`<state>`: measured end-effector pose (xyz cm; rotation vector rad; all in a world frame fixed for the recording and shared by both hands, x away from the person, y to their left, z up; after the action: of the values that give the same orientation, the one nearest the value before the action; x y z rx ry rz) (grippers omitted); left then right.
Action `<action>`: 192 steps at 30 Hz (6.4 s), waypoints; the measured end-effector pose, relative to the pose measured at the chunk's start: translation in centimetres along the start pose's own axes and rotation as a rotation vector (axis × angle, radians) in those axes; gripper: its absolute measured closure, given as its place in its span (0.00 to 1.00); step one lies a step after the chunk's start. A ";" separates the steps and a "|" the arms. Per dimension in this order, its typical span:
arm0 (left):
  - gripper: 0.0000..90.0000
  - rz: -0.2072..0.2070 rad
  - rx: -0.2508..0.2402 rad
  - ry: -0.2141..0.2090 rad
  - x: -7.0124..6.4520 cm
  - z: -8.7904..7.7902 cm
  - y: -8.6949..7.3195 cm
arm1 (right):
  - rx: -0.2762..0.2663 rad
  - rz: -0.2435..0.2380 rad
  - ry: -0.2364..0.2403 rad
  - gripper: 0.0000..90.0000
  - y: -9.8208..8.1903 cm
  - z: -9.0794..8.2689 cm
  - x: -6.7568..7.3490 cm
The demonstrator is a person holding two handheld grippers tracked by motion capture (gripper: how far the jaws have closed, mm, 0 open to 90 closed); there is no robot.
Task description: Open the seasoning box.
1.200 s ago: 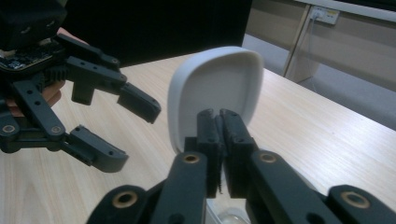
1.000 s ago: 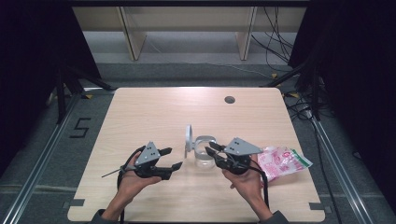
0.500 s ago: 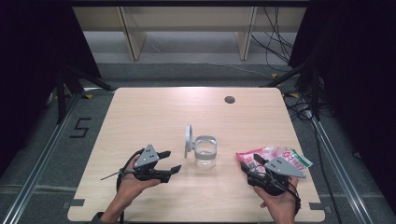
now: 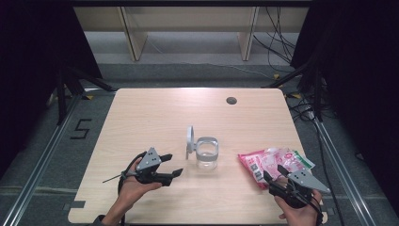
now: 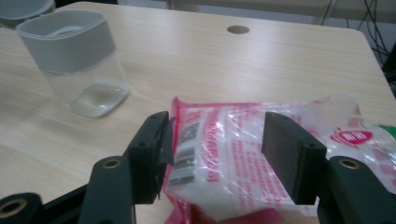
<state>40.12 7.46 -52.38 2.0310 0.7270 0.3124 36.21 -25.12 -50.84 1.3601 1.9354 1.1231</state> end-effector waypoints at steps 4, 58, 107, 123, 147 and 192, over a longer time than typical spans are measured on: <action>0.35 -0.015 -0.010 -0.023 -0.2 0.0 0.0 | 0.023 0.071 -0.028 0.48 -0.7 -0.4 -0.9; 0.35 0.003 0.007 -0.015 -0.2 0.4 -0.3 | 0.081 0.386 -0.104 0.27 -3.8 1.3 -7.4; 0.35 0.007 0.009 -0.015 -0.4 0.4 -0.3 | 0.133 0.370 -0.066 0.70 -2.7 6.6 -7.7; 0.35 0.011 0.010 -0.018 -0.4 0.5 -0.4 | 0.111 0.292 -0.041 0.99 -1.8 6.5 -7.6; 0.35 0.012 0.008 -0.033 -1.0 0.6 -0.3 | -0.052 0.101 0.028 1.00 3.2 4.2 -4.1; 0.36 0.091 0.018 -0.121 -8.6 5.7 0.6 | -0.174 -0.132 0.294 1.00 11.9 0.0 6.7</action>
<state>36.28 -1.88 -54.44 2.0843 0.5660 0.2339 39.73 -17.08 -40.39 1.0053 2.0379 1.4533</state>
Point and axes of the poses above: each handheld gripper's, and its own axes: z roughly forward along the jaws, y roughly out of its top, x roughly to its left, the point moved 10 cm from there along z, roughly forward along the jaws, and after that the axes turned 6 degrees about x, right-handed, at the moved point
